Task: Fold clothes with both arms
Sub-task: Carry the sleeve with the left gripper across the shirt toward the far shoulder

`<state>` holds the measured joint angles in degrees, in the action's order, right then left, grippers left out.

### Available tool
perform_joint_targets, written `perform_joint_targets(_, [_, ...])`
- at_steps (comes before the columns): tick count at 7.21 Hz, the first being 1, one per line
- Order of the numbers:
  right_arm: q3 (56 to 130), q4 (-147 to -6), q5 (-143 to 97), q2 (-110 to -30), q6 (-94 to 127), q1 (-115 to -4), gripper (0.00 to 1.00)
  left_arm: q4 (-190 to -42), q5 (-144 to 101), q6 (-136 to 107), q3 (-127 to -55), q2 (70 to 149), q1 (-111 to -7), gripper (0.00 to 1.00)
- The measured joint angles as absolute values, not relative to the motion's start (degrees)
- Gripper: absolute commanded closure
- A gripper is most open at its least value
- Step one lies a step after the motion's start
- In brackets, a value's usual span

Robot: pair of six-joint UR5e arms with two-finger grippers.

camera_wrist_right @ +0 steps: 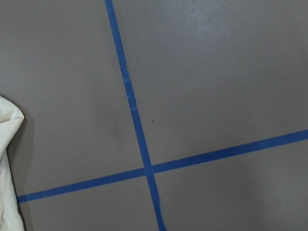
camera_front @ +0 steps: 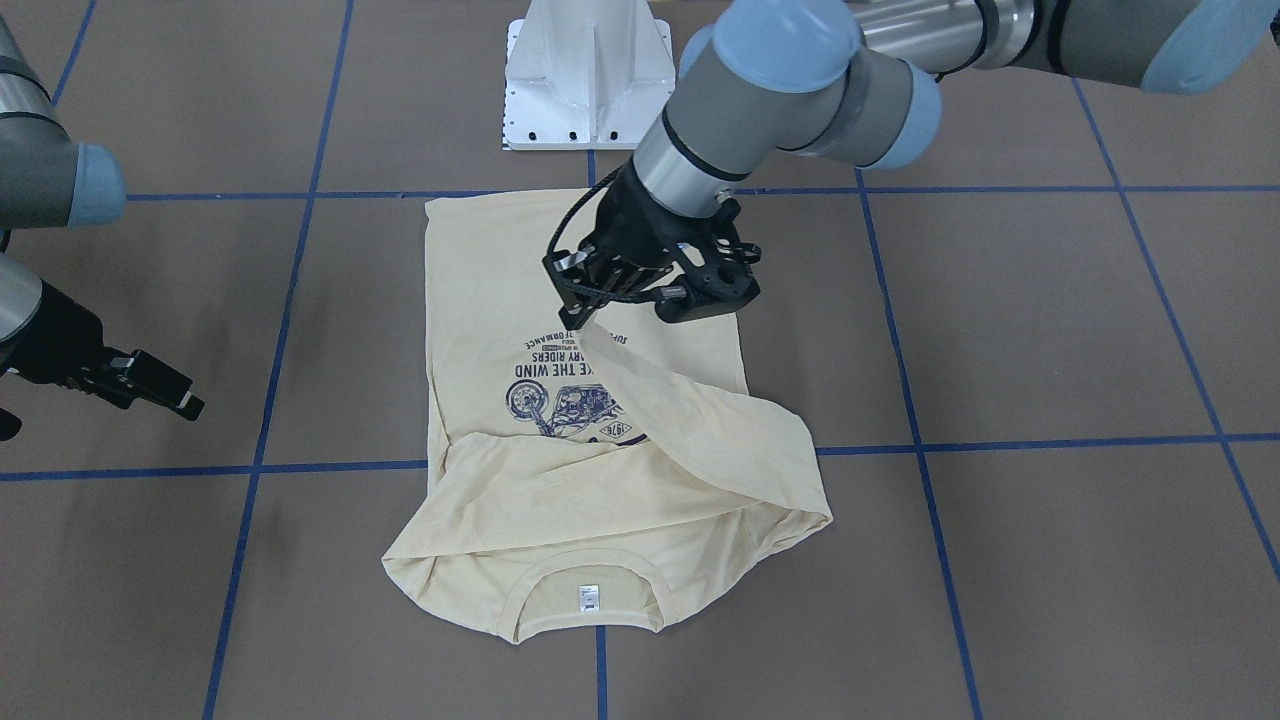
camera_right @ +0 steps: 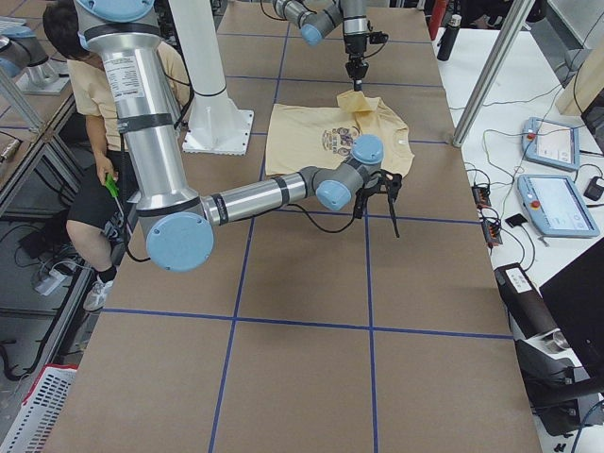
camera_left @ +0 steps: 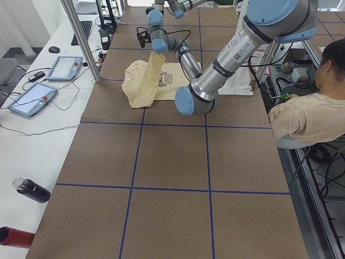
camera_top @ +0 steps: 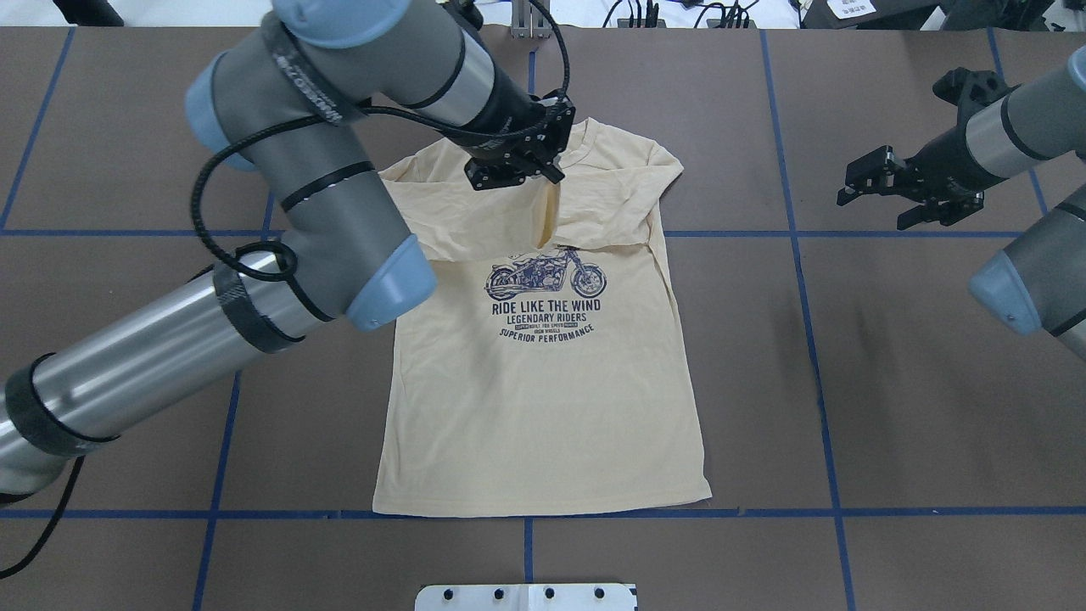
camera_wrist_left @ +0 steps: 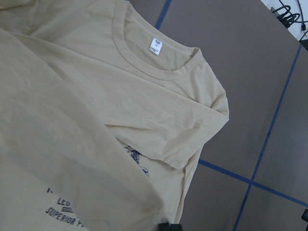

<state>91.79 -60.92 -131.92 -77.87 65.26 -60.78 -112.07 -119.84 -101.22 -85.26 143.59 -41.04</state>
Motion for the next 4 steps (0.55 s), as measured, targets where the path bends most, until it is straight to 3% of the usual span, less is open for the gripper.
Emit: perform_joint_targets(4, [91.53,-60.91,-131.79,-79.07,64.30,-61.35,0.01,-116.65,-113.36,-106.19,-71.36,152.63,-36.06,1.00])
